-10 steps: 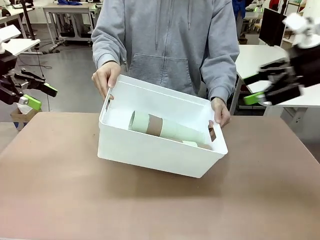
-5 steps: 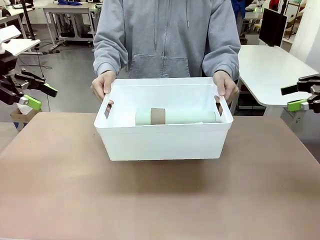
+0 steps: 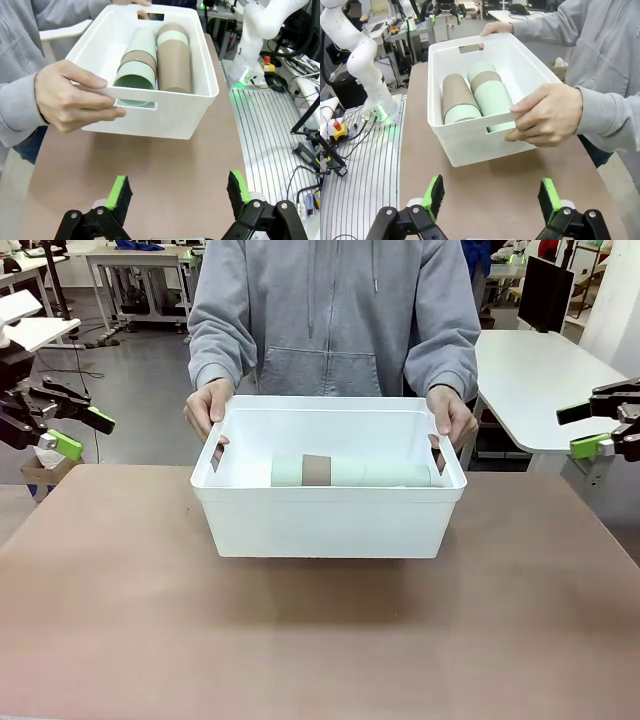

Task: Stack the cups and store them in the basket.
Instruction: Place the stack of Reusable plastic cups into the Pantry Basket.

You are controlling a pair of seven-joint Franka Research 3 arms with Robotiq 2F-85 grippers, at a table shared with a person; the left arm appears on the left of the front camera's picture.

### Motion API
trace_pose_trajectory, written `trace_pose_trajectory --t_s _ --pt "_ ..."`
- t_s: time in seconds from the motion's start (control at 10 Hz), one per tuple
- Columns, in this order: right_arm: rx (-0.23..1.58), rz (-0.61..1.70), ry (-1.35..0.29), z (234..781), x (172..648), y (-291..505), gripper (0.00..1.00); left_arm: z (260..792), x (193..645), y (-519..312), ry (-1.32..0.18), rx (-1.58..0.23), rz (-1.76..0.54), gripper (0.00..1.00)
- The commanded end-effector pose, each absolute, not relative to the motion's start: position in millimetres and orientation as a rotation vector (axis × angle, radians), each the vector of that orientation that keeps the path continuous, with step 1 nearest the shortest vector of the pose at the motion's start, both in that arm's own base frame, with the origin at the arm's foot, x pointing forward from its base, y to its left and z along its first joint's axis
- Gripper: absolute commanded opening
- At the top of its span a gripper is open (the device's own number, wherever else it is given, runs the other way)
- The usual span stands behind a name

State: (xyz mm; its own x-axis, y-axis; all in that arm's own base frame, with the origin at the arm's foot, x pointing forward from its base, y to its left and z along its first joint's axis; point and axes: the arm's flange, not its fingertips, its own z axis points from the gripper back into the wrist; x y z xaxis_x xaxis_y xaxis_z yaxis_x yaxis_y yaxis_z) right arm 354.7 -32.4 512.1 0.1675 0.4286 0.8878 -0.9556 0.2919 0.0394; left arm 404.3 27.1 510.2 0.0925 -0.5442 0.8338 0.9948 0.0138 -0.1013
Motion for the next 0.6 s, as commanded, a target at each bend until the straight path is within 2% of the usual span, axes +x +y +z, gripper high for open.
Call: trace_pose_trajectory --t_s 0.0,0.5 --pt "0.741 1.092 -0.926 513.0 352.5 -32.4 1.0 513.6 402.5 26.7 -0.693 -0.84 -1.36 1.0" --pt "0.741 1.092 -0.926 513.0 352.5 -32.4 1.0 513.6 402.5 26.7 -0.693 -0.84 -1.36 1.0"
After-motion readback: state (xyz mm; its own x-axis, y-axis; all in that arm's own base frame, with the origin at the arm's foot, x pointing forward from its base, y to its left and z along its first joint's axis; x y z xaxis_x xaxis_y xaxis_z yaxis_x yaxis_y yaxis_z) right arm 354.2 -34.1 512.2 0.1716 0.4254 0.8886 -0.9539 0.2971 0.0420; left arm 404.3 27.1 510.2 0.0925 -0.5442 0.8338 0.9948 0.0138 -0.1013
